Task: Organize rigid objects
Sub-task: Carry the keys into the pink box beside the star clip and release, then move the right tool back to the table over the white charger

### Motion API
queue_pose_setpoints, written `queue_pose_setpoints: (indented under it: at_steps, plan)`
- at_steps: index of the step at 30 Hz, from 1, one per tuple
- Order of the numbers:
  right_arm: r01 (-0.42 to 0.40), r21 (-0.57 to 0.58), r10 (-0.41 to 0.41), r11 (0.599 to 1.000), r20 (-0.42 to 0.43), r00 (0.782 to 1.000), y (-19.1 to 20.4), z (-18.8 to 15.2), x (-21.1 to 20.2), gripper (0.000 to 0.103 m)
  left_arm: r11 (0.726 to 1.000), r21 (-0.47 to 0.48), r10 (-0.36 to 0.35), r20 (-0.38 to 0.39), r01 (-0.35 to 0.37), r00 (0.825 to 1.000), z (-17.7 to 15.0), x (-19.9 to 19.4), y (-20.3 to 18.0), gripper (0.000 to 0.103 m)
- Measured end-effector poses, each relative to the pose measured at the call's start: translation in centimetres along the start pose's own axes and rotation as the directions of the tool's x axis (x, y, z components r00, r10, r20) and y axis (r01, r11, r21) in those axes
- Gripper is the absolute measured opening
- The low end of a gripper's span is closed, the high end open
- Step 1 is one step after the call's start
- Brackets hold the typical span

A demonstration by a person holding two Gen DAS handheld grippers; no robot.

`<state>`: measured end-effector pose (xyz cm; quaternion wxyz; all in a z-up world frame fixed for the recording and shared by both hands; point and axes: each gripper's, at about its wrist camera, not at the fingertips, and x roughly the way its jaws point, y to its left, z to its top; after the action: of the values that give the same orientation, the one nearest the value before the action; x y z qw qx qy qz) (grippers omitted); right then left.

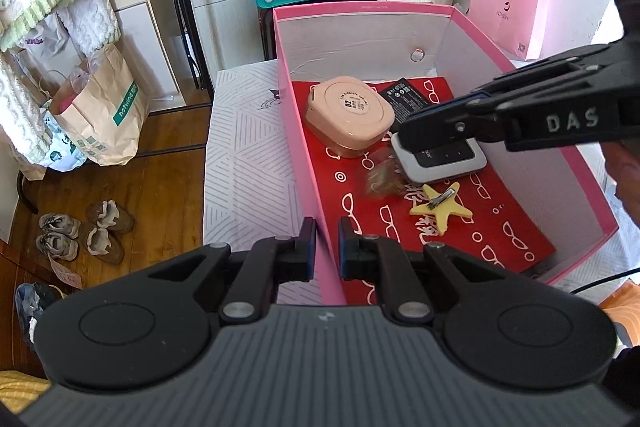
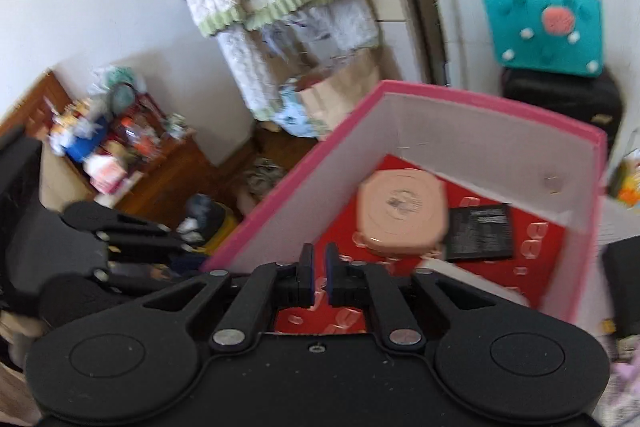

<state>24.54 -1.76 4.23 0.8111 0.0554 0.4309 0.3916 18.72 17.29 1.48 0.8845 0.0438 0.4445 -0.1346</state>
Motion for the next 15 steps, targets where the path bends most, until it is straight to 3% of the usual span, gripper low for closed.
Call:
queue_pose_setpoints:
  at_steps: [3, 6, 10, 15]
  plan:
    - [0.002, -0.021, -0.001, 1.0, 0.043, 0.999, 0.3, -0.2, -1.6, 0.013, 1.0, -0.002, -0.004, -0.004, 0.004, 1.0, 0.1, 0.0, 0.1, 0.01]
    - [0.053, -0.029, -0.051, 0.998, 0.053, 0.997, 0.1, -0.9, -3.8, 0.025, 1.0, 0.002, -0.006, -0.006, 0.006, 1.0, 0.2, 0.0, 0.1, 0.01]
    - [0.121, 0.007, -0.121, 0.993, 0.056, 0.991, -0.8, -1.9, -7.4, 0.027, 1.0, -0.001, -0.014, -0.005, 0.014, 1.0, 0.2, 0.0, 0.3, 0.01]
    - [0.137, 0.054, -0.14, 0.989, 0.071, 0.988, -2.0, -3.4, -12.2, 0.031, 1.0, 0.013, -0.01, -0.003, 0.011, 1.0, 0.1, 0.0, 0.3, 0.01]
